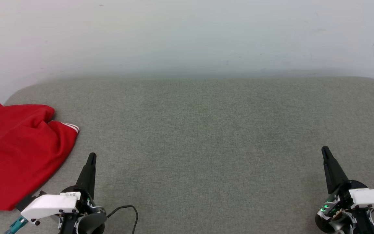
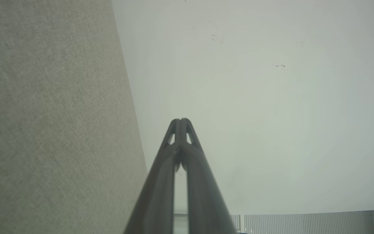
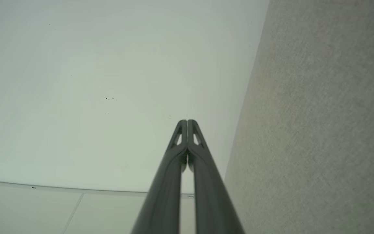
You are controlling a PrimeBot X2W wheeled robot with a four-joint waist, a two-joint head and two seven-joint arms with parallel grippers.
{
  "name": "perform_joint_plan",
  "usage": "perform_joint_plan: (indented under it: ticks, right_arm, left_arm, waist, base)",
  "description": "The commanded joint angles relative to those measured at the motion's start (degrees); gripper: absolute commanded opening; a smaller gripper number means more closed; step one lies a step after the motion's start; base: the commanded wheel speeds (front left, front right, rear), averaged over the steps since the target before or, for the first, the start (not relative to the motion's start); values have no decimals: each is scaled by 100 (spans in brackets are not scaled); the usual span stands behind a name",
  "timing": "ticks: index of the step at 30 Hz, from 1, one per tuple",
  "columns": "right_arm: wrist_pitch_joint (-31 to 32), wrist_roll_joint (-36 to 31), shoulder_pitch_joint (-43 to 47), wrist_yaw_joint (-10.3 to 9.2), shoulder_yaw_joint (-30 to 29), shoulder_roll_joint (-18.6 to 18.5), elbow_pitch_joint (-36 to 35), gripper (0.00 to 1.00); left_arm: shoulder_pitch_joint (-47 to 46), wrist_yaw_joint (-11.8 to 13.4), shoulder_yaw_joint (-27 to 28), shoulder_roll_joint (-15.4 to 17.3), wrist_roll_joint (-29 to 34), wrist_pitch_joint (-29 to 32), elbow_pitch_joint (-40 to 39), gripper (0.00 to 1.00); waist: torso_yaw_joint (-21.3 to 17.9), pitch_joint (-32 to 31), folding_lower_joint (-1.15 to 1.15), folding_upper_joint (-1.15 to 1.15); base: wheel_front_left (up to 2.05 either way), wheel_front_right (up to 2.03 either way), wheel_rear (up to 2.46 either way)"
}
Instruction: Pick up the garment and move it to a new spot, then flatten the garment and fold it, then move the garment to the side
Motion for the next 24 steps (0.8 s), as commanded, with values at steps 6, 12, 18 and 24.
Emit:
perform_joint_plan:
  ticks: [6,12,18,24]
  right_arm:
    - [5,-33,-78,-2,-5,22,9,0]
    - [5,-33,-79,-2,-6,22,9,0]
    - [-52,-26,53,0,35,1,-13,100]
    - [-222,-101,120,0,150,-2,-198,100]
  left_arm:
    - [-31,-10,16,-16,-10,11,-6,0]
    - [-31,-10,16,-16,-10,11,-6,0]
    - [17,1,-92,-3,20,-58,6,100]
    - [-4,1,-328,-3,86,-243,-144,100]
  waist:
    - [0,0,0,0]
    - [0,0,0,0]
    - [0,2,0,0]
    - [1,6,0,0]
  base:
    - [0,0,0]
    - [0,0,0]
    - [0,0,0]
    - [0,0,0]
